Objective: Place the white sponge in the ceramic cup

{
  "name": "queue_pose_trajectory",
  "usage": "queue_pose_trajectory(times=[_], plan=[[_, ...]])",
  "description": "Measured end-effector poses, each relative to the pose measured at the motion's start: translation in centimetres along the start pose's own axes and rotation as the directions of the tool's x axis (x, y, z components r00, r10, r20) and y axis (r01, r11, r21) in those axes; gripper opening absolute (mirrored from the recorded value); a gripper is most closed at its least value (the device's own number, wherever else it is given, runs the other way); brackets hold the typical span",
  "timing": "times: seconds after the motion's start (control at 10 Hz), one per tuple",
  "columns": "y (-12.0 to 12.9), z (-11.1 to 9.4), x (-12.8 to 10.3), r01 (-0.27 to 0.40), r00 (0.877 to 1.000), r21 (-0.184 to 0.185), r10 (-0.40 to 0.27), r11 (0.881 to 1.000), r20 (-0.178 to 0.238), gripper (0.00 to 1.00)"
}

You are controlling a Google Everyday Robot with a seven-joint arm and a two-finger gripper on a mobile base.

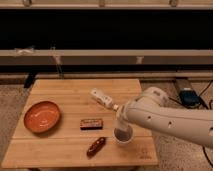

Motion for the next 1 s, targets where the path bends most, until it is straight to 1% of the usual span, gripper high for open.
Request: queue_pose_trajectory(times=[0.1, 0.2, 0.6, 0.7, 1.0], plan=[[-0.2, 0.0, 0.3, -0.002, 1.000, 0.002, 0.002, 1.000, 0.000, 0.25], [-0.4, -0.1, 0.6, -0.005, 1.000, 0.006, 0.005, 1.000, 0.003, 0.37], [-1.3, -0.2, 1.2, -0.023, 1.000, 0.019, 0.023, 1.000, 0.010, 0.75], [-1.5, -0.3, 1.3, -0.029, 1.000, 0.023, 0.028, 0.999, 0.013, 0.80], [-1.9, -0.4, 1.4, -0.039, 0.999, 0.035, 0.038, 0.999, 0.022, 0.80]])
